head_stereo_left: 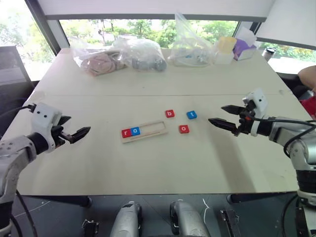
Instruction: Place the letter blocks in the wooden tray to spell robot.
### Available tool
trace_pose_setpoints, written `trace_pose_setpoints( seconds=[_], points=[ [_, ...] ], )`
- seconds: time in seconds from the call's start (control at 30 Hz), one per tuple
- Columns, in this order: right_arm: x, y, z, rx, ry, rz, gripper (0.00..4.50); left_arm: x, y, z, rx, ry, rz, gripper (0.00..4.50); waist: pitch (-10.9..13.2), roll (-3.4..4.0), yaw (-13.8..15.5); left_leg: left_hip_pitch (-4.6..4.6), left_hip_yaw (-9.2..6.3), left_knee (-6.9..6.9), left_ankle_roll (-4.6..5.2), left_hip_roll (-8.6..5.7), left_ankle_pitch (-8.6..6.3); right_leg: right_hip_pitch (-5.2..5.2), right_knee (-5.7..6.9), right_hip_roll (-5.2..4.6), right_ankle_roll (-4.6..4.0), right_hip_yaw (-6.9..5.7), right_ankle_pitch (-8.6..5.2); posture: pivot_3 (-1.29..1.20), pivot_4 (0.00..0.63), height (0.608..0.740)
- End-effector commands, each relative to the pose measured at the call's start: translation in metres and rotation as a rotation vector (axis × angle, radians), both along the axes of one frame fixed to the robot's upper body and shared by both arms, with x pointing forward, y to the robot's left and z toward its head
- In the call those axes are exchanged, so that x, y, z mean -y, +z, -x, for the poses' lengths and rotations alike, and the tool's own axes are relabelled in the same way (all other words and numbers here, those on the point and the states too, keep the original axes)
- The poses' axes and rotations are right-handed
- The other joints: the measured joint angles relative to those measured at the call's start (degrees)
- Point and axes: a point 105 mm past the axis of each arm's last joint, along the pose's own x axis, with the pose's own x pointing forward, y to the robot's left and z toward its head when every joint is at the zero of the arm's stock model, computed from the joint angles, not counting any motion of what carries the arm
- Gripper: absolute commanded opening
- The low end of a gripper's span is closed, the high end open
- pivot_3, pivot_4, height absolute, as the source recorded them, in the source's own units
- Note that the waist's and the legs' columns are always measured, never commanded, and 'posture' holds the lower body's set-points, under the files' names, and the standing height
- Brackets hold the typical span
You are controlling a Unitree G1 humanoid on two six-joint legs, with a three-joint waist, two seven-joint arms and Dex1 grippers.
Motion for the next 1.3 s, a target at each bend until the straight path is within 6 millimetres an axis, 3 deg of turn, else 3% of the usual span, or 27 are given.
trace_pose_setpoints(
  seconds=[0.03, 0.13, 0.23, 0.37, 0.53, 0.63, 0.73, 0.93, 1.2, 1.3],
  points=[
    [-0.004, 0.015, 0.005, 0.026, 0.03, 0.023, 4.5, 0.006, 0.017, 0.002, 0.017, -0.108, -0.043, 4.42, 0.0, 0.0, -0.01, -0.01, 0.0, 0.0, 0.0, 0.0, 0.0, -0.01, 0.0, -0.01, 0.0, 0.0, 0.0, 0.0, 0.15, 0.74],
    [-0.017, 0.023, 0.016, -0.013, 0.11, -0.034, 4.5, 0.018, 0.021, 0.002, -0.014, -0.23, -0.076, 4.42, 0.0, 0.0, 0.09, 0.01, -0.02, 0.0, 0.0, 0.0, 0.0, -0.01, 0.02, 0.01, -0.03, 0.0, -0.01, 0.0, 0.15, 0.74],
    [-0.05, 0.025, 0.053, -0.097, 0.339, -0.05, 4.5, 0.04, 0.012, 0.001, -0.066, -0.415, -0.154, 4.42, -0.01, 0.04, 0.26, 0.01, -0.02, -0.01, 0.0, -0.01, 0.0, -0.01, 0.03, 0.0, -0.03, 0.0, -0.02, 0.0, 0.15, 0.74],
    [-0.067, 0.031, 0.057, -0.061, 0.337, -0.073, 4.5, 0.067, -0.001, -0.022, -0.062, -0.554, -0.189, 4.42, -0.02, -0.01, 0.18, 0.0, -0.02, 0.04, 0.0, -0.01, 0.0, 0.03, 0.02, 0.05, -0.02, -0.01, -0.02, 0.0, 0.15, 0.74],
    [-0.067, 0.028, 0.059, -0.049, 0.291, -0.082, 4.5, 0.081, -0.009, -0.039, -0.077, -0.634, -0.172, 4.42, -0.01, -0.03, 0.07, -0.07, 0.03, 0.19, 0.01, -0.01, 0.0, 0.04, 0.02, 0.1, 0.1, -0.01, 0.06, 0.0, 0.15, 0.74],
    [-0.063, 0.022, 0.062, -0.055, 0.257, -0.082, 4.5, 0.091, -0.012, -0.059, -0.005, -0.606, -0.226, 4.42, -0.02, -0.03, 0.2, -0.1, 0.02, 0.19, 0.08, -0.01, -0.04, 0.02, 0.03, 0.11, 0.24, -0.01, 0.11, 0.0, 0.15, 0.74],
    [-0.063, 0.02, 0.062, -0.041, 0.231, -0.084, 4.5, 0.101, -0.026, -0.068, -0.005, -0.626, -0.238, 4.42, -0.02, -0.03, 0.28, -0.12, 0.03, 0.26, 0.08, 0.0, -0.04, 0.04, 0.03, 0.21, 0.31, -0.01, 0.15, 0.0, 0.15, 0.74],
    [-0.061, 0.017, 0.063, -0.033, 0.201, -0.086, 4.5, 0.11, -0.051, -0.062, -0.074, -0.703, -0.257, 4.42, -0.01, -0.04, 0.0, -0.16, -0.01, 0.49, 0.13, 0.12, -0.07, 0.07, 0.04, 0.42, 0.28, 0.03, 0.18, 0.0, 0.15, 0.74],
    [-0.058, 0.015, 0.064, -0.023, 0.165, -0.091, 4.5, 0.101, -0.082, -0.074, -0.101, -0.6, -0.366, 4.42, -0.11, 0.04, 0.38, -0.06, -0.07, 0.66, 0.15, 0.19, -0.08, 0.24, 0.14, 0.43, 0.25, 0.04, 0.17, 0.0, 0.15, 0.74],
    [-0.057, 0.015, 0.063, -0.021, 0.159, -0.089, 4.5, 0.101, -0.093, -0.069, -0.143, -0.618, -0.362, 4.42, -0.26, 0.12, 0.42, 0.0, -0.09, 0.77, 0.15, 0.2, -0.07, 0.35, 0.14, 0.41, 0.11, 0.04, 0.21, 0.0, 0.15, 0.74]
  ],
)
